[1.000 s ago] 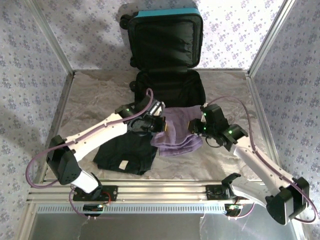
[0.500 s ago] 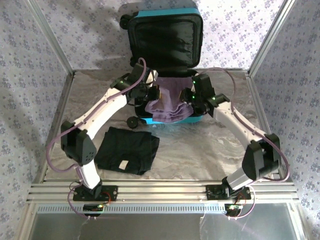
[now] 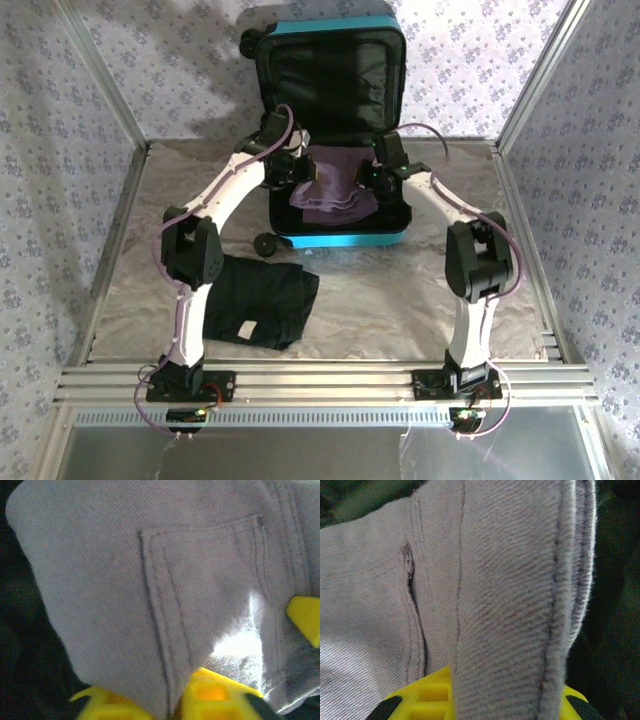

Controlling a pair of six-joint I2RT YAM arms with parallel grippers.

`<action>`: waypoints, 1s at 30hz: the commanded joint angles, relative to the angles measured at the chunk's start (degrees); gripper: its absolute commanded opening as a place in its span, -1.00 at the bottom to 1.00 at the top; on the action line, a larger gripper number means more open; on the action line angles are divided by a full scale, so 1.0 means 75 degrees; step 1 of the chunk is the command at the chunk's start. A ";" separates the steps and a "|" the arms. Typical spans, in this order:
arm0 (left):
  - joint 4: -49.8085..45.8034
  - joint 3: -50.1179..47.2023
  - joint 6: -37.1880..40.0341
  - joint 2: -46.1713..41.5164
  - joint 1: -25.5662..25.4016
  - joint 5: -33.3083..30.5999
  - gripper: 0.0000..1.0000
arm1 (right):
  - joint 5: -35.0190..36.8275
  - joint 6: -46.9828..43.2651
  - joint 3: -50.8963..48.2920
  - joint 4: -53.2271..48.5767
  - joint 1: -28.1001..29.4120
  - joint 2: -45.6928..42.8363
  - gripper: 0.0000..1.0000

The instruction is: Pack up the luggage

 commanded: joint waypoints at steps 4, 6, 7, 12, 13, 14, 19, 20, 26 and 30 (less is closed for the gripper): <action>-0.0214 0.0447 -0.0298 0.0329 0.0279 -0.0286 0.20 | -0.0309 -0.0568 0.0702 -0.0551 -0.0429 0.0647 -0.01; -0.0144 0.0194 -0.0288 0.0067 0.0268 -0.0516 0.35 | -0.0199 -0.0657 0.0576 -0.0520 -0.0492 0.0509 0.31; -0.0102 0.0104 -0.0287 -0.0046 0.0268 -0.0600 0.37 | -0.0204 -0.0702 0.0528 -0.0497 -0.0506 0.0439 0.34; -0.0184 0.0039 -0.0264 -0.0420 0.0234 -0.0692 0.38 | -0.0138 -0.0946 0.0450 -0.0621 -0.0571 0.0065 0.61; -0.0235 0.0018 -0.0252 -0.0483 0.0212 -0.0722 0.38 | -0.0135 -0.0973 0.0416 -0.0612 -0.0579 -0.0018 0.61; -0.0263 -0.0019 -0.0230 -0.0575 0.0187 -0.0771 0.37 | -0.0147 -0.1003 0.0370 -0.0600 -0.0586 -0.0111 0.61; -0.0024 -0.0608 -0.0146 -0.1210 0.0035 -0.0894 0.38 | -0.0216 -0.1089 0.0077 -0.0457 -0.0567 -0.0639 0.57; -0.0007 -0.0737 -0.0135 -0.1358 0.0015 -0.0909 0.37 | -0.0236 -0.1094 0.0002 -0.0388 -0.0537 -0.0732 0.55; 0.0439 -0.2205 -0.0304 -0.2521 -0.0049 -0.1080 0.37 | -0.0806 -0.1160 -0.0137 -0.0201 -0.0275 -0.0773 0.53; 0.0550 -0.3506 -0.0389 -0.3634 -0.0049 -0.1388 0.38 | -0.0735 -0.1269 -0.0593 0.0033 0.0072 -0.1106 0.52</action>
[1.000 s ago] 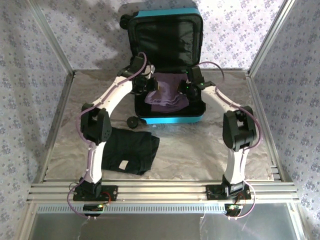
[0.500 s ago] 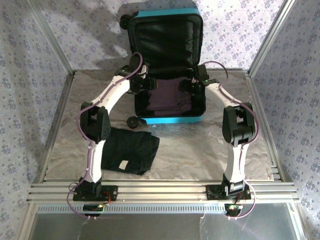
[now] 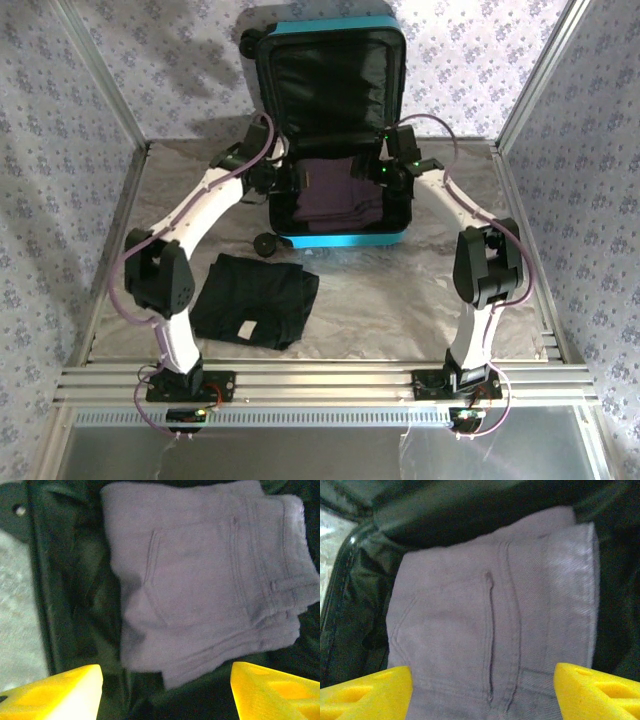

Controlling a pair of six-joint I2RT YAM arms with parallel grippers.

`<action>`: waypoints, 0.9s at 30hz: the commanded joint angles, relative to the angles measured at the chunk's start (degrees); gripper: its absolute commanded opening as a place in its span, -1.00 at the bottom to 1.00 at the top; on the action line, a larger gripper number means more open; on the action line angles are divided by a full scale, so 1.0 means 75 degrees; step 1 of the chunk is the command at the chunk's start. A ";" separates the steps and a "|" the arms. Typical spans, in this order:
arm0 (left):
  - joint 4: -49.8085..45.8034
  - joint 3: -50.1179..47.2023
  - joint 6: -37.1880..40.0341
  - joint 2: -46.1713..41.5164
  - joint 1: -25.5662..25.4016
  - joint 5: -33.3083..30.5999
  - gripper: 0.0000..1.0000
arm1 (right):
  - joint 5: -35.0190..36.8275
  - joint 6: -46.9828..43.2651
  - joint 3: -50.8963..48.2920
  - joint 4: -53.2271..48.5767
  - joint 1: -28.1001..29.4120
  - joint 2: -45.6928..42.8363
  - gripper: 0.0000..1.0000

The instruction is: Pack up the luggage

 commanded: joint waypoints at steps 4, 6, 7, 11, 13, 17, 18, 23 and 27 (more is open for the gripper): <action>-0.0122 -0.1701 -0.0317 -0.1797 0.0001 -0.0817 0.39 | -0.0333 -0.0196 -0.0368 0.0173 0.0241 -0.0228 0.52; -0.0332 -0.2299 -0.0544 -0.2269 -0.0006 -0.1050 0.38 | -0.0410 -0.0181 -0.0225 0.0095 0.0161 0.0079 0.52; -0.0456 -0.2590 -0.0661 -0.2523 -0.0005 -0.1147 0.39 | -0.0475 -0.0161 -0.0177 0.0113 0.0112 0.0225 0.52; -0.0320 -0.4183 -0.1238 -0.3303 0.0052 -0.1451 0.39 | -0.0797 -0.0051 0.0135 0.0181 -0.0157 0.0955 0.51; -0.0318 -0.4781 -0.1453 -0.3515 0.0085 -0.1394 0.39 | -0.0908 -0.0059 0.0311 0.0134 -0.0286 0.1286 0.51; -0.0320 -0.5681 -0.1848 -0.3884 0.0071 -0.1247 0.39 | -0.1038 -0.0136 0.0428 0.0099 -0.0464 0.1588 0.49; -0.0314 -0.5860 -0.1939 -0.3990 0.0063 -0.1191 0.38 | -0.1093 -0.0166 0.0418 0.0087 -0.0502 0.1559 0.49; -0.0320 -0.6630 -0.2374 -0.4439 -0.0105 -0.1011 0.38 | -0.1173 -0.0446 0.0188 0.0112 -0.0564 0.0911 0.49; 0.0056 -0.7194 -0.2679 -0.4738 -0.0629 -0.0791 0.37 | -0.1119 -0.0641 -0.0099 0.0024 -0.0551 0.0049 0.50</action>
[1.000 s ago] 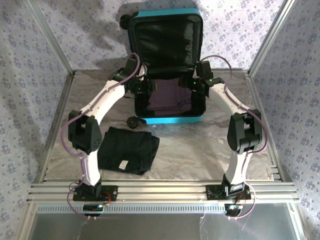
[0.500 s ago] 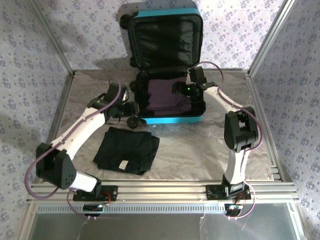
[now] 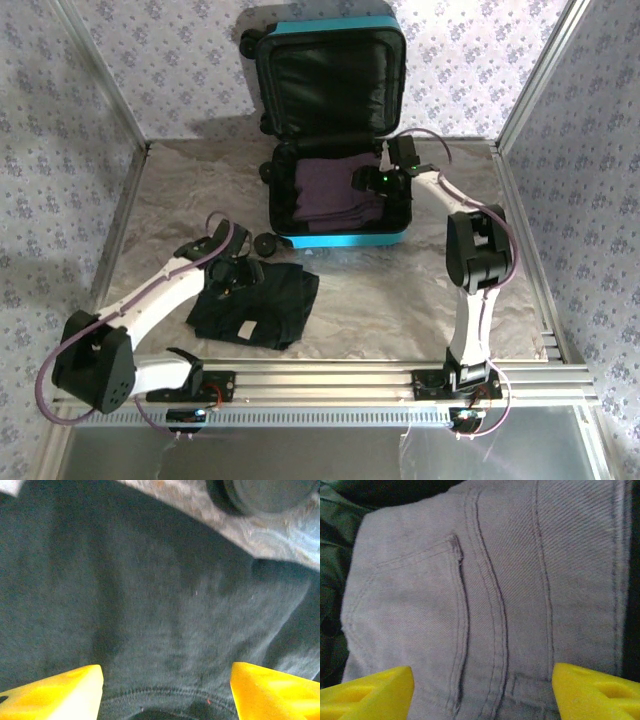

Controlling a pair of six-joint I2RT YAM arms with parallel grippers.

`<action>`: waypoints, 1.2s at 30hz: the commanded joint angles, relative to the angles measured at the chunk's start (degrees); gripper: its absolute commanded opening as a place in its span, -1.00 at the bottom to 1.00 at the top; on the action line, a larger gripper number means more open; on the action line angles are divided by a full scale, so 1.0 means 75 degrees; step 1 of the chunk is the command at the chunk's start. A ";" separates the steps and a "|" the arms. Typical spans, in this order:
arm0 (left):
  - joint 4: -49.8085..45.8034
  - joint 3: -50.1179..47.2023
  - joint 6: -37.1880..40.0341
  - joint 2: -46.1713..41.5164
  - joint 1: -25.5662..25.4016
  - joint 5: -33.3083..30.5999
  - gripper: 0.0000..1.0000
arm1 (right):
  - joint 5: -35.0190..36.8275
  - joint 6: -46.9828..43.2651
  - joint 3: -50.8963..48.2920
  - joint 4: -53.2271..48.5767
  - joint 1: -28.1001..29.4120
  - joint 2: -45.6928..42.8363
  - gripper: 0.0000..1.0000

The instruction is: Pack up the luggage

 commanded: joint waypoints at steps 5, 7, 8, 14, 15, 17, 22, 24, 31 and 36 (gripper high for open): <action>0.1193 -0.0894 -0.0940 -0.0145 -0.1136 0.0754 0.37 | -0.0007 -0.0407 -0.0719 -0.0240 0.0016 -0.1953 0.50; 0.1650 -0.1071 -0.1201 0.0033 -0.1457 0.0909 0.37 | 0.0064 -0.0425 -0.1071 -0.0241 0.0095 -0.2399 0.51; 0.1941 -0.1155 -0.1308 0.0149 -0.1621 0.1013 0.37 | 0.0097 -0.0434 -0.1272 -0.0236 0.0134 -0.2622 0.51; 0.3261 -0.0925 -0.1680 0.0925 -0.2547 0.1203 0.38 | 0.0270 -0.0258 -0.2810 -0.0135 0.0314 -0.4065 0.52; 0.3426 -0.0767 -0.1694 0.1153 -0.2666 0.1263 0.38 | 0.0273 -0.0210 -0.3249 -0.0117 0.0343 -0.4318 0.52; 0.3739 -0.0420 -0.1718 0.1630 -0.2896 0.1392 0.38 | 0.0372 -0.0146 -0.3751 -0.0174 0.0395 -0.4754 0.52; 0.4175 0.0838 -0.1624 0.3012 -0.3495 0.1706 0.37 | 0.0572 -0.0040 -0.4853 -0.0551 0.0441 -0.5875 0.52; 0.3984 0.1399 -0.1434 0.3412 -0.3624 0.1696 0.35 | 0.0625 -0.0009 -0.5280 -0.0736 0.0498 -0.6339 0.53; 0.2553 0.1971 -0.0806 0.2511 -0.3601 0.1120 0.38 | 0.0738 0.0117 -0.6338 -0.0947 0.1057 -0.7154 0.54; 0.1353 0.1835 -0.0731 0.1461 -0.3413 0.0634 0.42 | 0.0996 0.0320 -0.6872 -0.0543 0.1716 -0.7125 0.56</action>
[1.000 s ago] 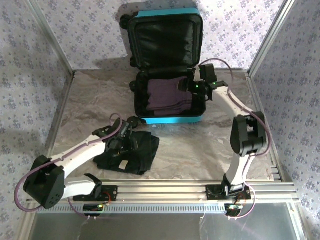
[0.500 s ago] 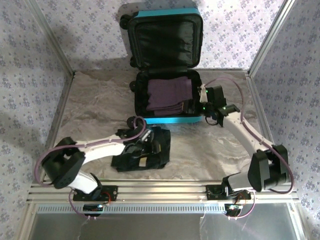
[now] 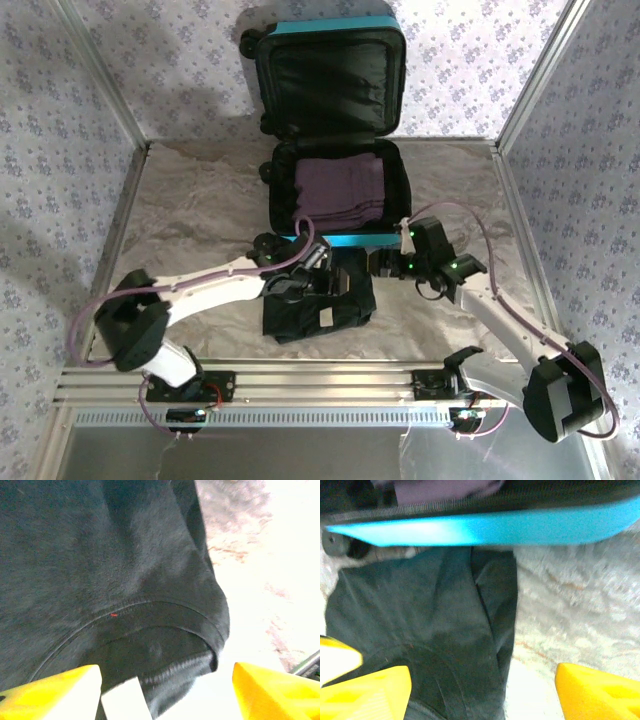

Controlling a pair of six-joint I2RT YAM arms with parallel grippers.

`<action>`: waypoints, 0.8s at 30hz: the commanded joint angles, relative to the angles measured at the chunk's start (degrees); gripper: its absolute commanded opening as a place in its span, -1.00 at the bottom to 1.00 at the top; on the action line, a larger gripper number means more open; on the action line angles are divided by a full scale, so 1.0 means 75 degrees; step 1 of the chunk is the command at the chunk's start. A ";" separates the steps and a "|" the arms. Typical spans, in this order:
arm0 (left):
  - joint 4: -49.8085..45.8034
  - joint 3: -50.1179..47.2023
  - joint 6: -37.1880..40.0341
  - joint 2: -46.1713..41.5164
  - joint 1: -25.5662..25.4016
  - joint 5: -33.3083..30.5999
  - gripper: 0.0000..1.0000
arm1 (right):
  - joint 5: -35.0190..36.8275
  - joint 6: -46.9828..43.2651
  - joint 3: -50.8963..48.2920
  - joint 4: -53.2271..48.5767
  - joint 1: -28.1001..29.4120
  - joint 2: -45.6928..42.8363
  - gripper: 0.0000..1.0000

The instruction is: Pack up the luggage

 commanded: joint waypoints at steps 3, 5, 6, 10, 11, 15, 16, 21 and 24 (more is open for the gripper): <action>-0.1634 -0.0483 0.0115 -0.1171 0.0770 -0.0528 0.42 | 0.0392 0.0373 -0.0417 0.0488 0.0580 0.0244 0.56; -0.1668 -0.1072 0.0125 -0.1687 0.1331 -0.0347 0.42 | 0.0469 0.0429 -0.0440 0.0688 0.0758 0.0477 0.57; -0.1652 -0.1367 0.0146 -0.1971 0.1665 -0.0235 0.42 | 0.0538 0.0448 -0.0428 0.0797 0.0856 0.0630 0.57; -0.1634 -0.2137 0.0225 -0.2852 0.2584 -0.0012 0.46 | 0.0757 0.0452 -0.0219 0.1014 0.1134 0.1283 0.58; -0.1609 -0.2256 0.0249 -0.2976 0.2688 0.0020 0.48 | 0.0761 0.0441 -0.0166 0.1064 0.1172 0.1434 0.58; -0.1338 -0.2685 0.0275 -0.3151 0.3011 0.0273 0.49 | 0.0840 0.0461 0.0077 0.1139 0.1237 0.2089 0.58; -0.1234 -0.2765 0.0258 -0.3124 0.3038 0.0334 0.49 | 0.0833 0.0448 0.0133 0.1165 0.1238 0.2206 0.58; -0.0741 -0.2987 0.0251 -0.2850 0.3048 0.0562 0.49 | 0.0802 0.0451 0.0200 0.1293 0.1257 0.2493 0.59; -0.0364 -0.3048 0.0243 -0.2489 0.3051 0.0799 0.49 | 0.0789 0.0462 0.0217 0.1350 0.1266 0.2643 0.59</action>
